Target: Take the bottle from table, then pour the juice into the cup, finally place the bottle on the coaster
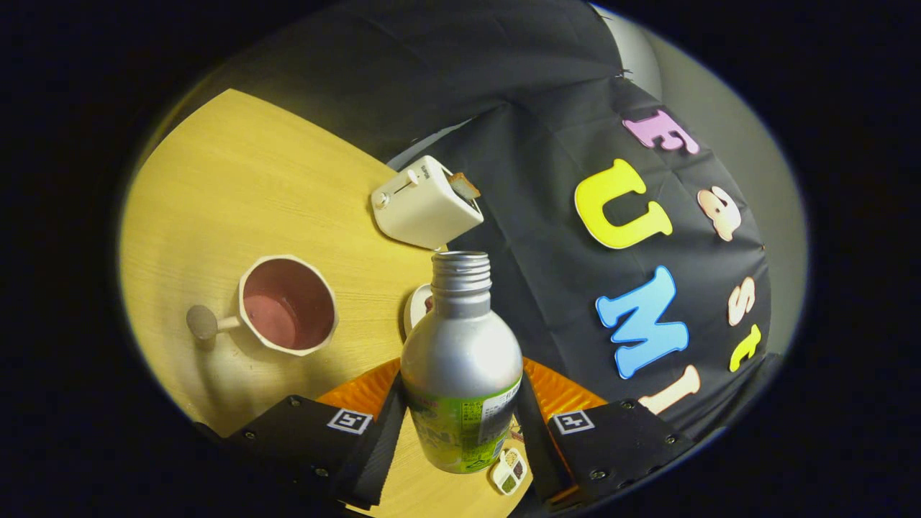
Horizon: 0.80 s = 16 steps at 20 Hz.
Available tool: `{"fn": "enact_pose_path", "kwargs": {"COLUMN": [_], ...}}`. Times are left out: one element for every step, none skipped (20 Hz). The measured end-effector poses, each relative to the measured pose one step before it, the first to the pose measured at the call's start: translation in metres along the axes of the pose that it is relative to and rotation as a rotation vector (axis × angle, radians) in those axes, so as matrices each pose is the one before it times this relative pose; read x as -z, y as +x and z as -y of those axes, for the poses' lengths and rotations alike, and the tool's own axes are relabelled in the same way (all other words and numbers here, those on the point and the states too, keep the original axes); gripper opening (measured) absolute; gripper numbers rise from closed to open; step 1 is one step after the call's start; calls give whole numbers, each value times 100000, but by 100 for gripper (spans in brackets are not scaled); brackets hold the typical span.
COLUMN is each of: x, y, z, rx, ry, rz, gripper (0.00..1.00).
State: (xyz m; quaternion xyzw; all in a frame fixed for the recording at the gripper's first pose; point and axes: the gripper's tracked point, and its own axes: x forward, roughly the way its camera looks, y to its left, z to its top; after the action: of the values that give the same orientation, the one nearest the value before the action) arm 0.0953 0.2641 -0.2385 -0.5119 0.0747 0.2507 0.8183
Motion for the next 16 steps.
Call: {"fn": "enact_pose_path", "kwargs": {"x": [-616, -7, -171, -161, -105, -72, -221, -129, -113, 137, 74, 225, 322, 272, 266, 125], "y": [-797, -186, -92, 73, -42, 8, -114, -234, -201, 80, 55, -180, -87, 7, -397, -394], "z": [320, 99, 72, 107, 202, 157, 330, 195, 293, 253, 266, 298, 355, 187, 460, 643], "rx": [-60, 225, 129, -117, 238, 353, 541, 94, 221, 190, 256, 384, -33, -226, 385, 841], "ry": [3704, 3607, 3822, 4160, 4642, 4980, 5750, 6253, 6708, 6986, 7138, 7480, 7584, 7476, 7314, 6548], "rz": [780, 492, 667, 555, 497, 610, 1347, 1047, 709, 326, -59, -66, -262, -302, -7, 784], "gripper": [76, 76, 76, 76, 76, 76, 76, 76, 76, 76, 76, 76, 76, 76, 76, 76]}}
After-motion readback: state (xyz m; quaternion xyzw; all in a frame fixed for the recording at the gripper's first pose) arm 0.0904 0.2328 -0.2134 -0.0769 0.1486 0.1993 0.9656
